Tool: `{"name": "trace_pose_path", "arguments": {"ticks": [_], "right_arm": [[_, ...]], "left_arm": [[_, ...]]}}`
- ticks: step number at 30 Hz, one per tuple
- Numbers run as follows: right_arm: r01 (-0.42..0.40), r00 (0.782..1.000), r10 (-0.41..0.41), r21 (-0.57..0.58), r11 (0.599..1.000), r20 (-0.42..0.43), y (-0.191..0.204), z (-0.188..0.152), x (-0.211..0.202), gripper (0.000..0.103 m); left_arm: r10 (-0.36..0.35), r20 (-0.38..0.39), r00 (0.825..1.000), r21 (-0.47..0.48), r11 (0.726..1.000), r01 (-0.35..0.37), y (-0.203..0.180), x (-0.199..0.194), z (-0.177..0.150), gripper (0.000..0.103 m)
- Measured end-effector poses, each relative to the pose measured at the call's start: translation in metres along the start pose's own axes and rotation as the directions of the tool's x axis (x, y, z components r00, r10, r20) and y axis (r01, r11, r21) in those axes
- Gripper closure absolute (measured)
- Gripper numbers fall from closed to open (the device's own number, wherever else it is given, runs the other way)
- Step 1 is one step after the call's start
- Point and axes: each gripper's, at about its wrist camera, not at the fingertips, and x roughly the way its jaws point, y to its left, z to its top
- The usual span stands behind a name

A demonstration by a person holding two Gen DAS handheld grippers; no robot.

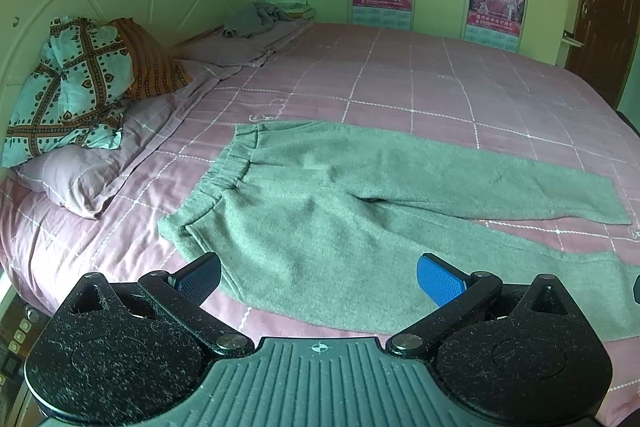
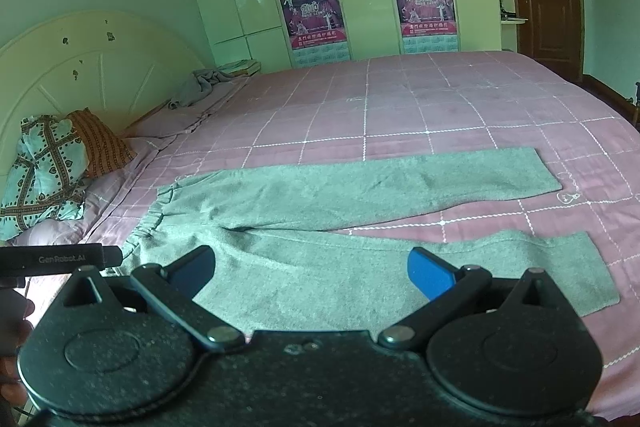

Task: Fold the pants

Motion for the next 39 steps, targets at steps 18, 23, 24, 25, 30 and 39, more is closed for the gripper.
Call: {"name": "trace_pose_path", "arguments": {"ticks": [18,23,24,25,30,39], "right_arm": [[0.018,1.000,-0.018,-0.020,1.000,-0.010,0.000,-0.001,0.001,0.000],[0.025,0.999,-0.025,-0.024,0.999,-0.021,0.000,-0.002,0.001,0.000],[0.023,1.000,-0.023,-0.021,1.000,-0.020,0.000,-0.001,0.002,0.000],[0.022,1.000,-0.022,-0.021,1.000,-0.021,0.000,-0.001,0.002,0.000],[0.028,0.999,-0.029,-0.025,0.999,-0.021,0.001,-0.001,0.003,0.000],[0.014,1.000,-0.014,-0.013,1.000,-0.006,-0.002,-0.003,0.005,0.000]], "left_arm": [[0.018,-0.023,1.000,0.017,1.000,-0.018,-0.004,0.002,0.000,0.000],[0.001,-0.002,1.000,-0.005,1.000,-0.001,-0.002,0.003,0.000,0.000],[-0.004,0.002,1.000,-0.009,1.000,0.004,-0.001,0.003,0.000,0.000],[-0.004,0.002,1.000,-0.010,1.000,0.004,-0.001,0.004,0.000,0.000],[-0.003,0.004,1.000,-0.010,1.000,0.003,-0.001,0.004,0.000,0.000],[-0.011,-0.042,0.999,-0.027,1.000,0.010,-0.002,0.013,0.002,0.000]]}}
